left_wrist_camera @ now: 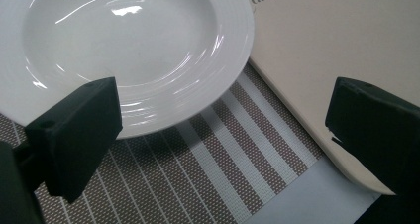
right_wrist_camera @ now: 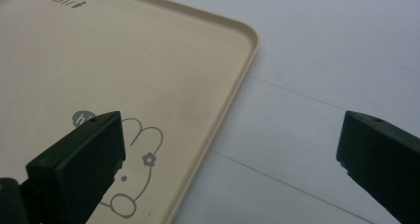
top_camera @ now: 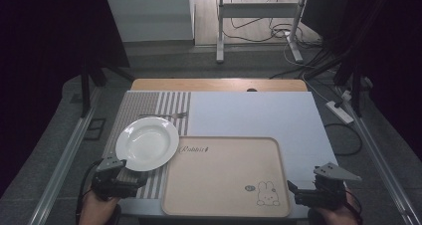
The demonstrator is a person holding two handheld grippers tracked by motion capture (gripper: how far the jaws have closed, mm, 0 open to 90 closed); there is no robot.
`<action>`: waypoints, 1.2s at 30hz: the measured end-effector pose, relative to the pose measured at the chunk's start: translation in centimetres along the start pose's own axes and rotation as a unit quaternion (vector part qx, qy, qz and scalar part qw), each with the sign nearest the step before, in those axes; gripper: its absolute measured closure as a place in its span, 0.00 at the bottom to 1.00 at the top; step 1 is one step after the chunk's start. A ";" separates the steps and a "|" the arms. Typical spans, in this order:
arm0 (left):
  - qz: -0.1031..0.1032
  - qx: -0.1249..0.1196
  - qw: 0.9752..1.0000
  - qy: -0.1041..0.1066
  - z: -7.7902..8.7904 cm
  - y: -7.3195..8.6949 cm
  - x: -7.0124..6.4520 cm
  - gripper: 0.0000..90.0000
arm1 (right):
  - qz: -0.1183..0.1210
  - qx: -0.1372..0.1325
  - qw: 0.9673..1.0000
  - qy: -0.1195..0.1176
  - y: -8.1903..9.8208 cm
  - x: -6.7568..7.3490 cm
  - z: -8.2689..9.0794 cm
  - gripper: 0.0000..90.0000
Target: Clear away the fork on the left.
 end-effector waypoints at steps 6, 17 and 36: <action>-0.003 0.002 1.000 0.009 0.0 0.0 -0.1 0.02 | 0.009 0.004 1.000 0.001 0.0 0.2 -0.1 0.00; -0.003 0.008 1.000 0.010 -0.2 0.1 -0.1 0.01 | 0.015 0.006 1.000 0.000 0.1 0.3 -0.2 0.00; -0.018 0.028 0.999 0.027 -0.8 -0.4 -0.5 0.00 | 0.025 0.011 1.000 0.003 0.1 0.5 -0.3 0.00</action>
Point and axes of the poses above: each handheld gripper's, and its own axes: z roughly backward along the jaws, y roughly out of its underside, x roughly to its left, the point moved 10 cm from there along -z, roughly forward along the jaws, and after that the axes turned 15 degrees about x, right-handed, at the moved point
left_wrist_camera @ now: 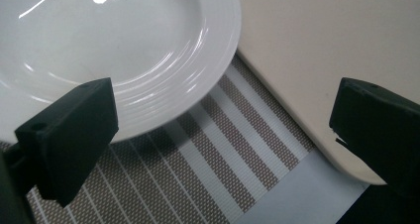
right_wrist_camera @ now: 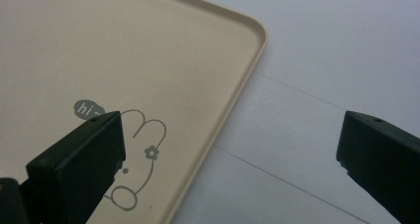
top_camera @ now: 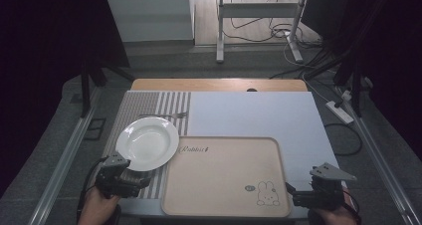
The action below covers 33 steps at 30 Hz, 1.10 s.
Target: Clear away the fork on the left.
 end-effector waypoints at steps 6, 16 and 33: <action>-0.009 0.003 1.000 0.015 -0.5 -0.5 -0.3 0.00 | 0.002 0.002 1.000 0.000 0.0 0.0 0.0 0.00; -0.018 0.005 1.000 0.010 -1.1 -1.3 0.1 0.01 | 0.003 0.003 1.000 0.000 0.0 0.0 -0.1 0.00; -0.045 0.023 0.998 0.022 -3.1 -4.1 -0.1 0.00 | 0.007 0.008 1.000 0.000 0.1 0.1 -0.1 0.00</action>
Point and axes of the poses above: each handheld gripper's, and its own axes: z roughly backward along the jaws, y roughly out of its underside, x roughly to its left, the point moved 10 cm from there along -z, roughly forward along the jaws, and after that the axes turned 15 degrees about x, right-handed, at the moved point
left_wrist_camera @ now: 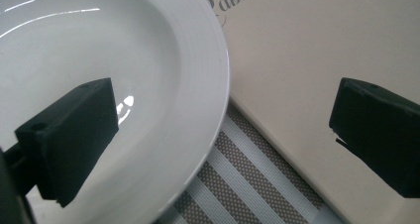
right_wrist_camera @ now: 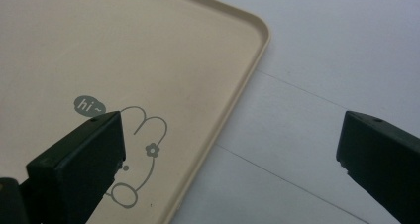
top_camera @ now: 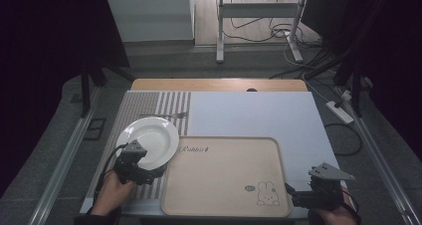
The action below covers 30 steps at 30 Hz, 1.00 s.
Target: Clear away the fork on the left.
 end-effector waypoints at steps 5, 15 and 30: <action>-0.005 0.004 1.000 0.004 -0.5 -1.1 0.2 0.00 | 0.001 0.001 1.000 0.001 0.0 0.0 0.0 0.00; -0.007 0.007 1.000 0.023 -1.5 -3.1 0.4 0.00 | 0.001 0.002 1.000 0.000 0.0 0.0 -0.1 0.00; -0.031 0.013 0.999 0.020 -3.5 -6.5 1.0 0.00 | 0.002 0.004 1.000 0.000 0.0 0.0 -0.1 0.00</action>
Point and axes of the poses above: each handheld gripper's, and its own axes: z roughly backward along the jaws, y roughly out of its underside, x roughly to its left, the point moved 10 cm from there along -z, roughly forward along the jaws, and after that the axes turned 15 degrees about x, right-handed, at the moved point
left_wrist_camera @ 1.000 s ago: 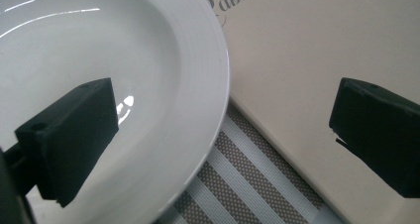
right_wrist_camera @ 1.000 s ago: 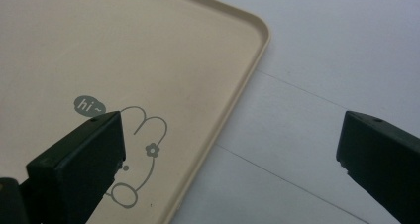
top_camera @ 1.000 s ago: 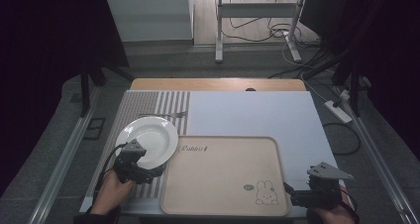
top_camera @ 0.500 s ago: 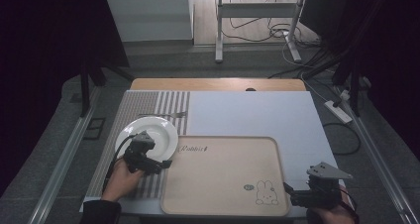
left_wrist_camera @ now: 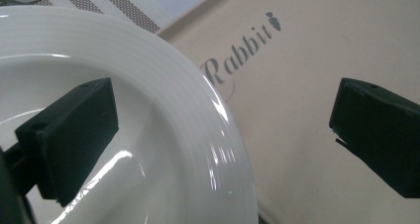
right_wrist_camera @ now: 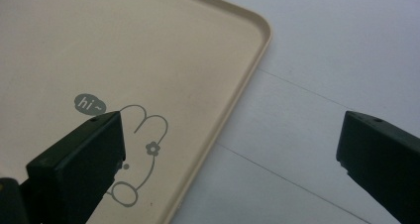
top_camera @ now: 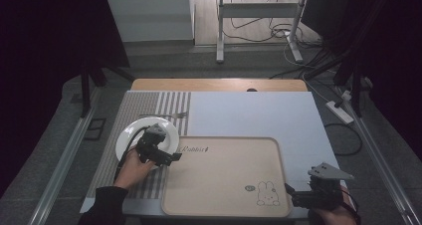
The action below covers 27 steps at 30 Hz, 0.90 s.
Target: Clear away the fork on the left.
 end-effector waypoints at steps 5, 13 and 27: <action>-0.004 0.001 1.000 -0.004 -0.4 -1.0 0.5 0.00 | 0.002 0.001 1.000 -0.001 0.0 0.0 0.0 0.00; -0.010 0.000 1.000 -0.011 -1.3 -2.8 1.5 0.01 | 0.002 0.002 1.000 -0.002 0.0 0.0 -0.1 0.00; -0.020 0.013 1.000 -0.016 -2.6 -5.1 3.1 0.03 | 0.003 0.003 1.000 -0.003 0.0 0.1 -0.1 0.00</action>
Point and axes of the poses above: each handheld gripper's, and its own axes: z roughly backward along the jaws, y roughly out of its underside, x roughly to its left, the point moved 10 cm from there along -z, roughly forward along the jaws, and after that the axes turned 15 degrees about x, right-handed, at the moved point
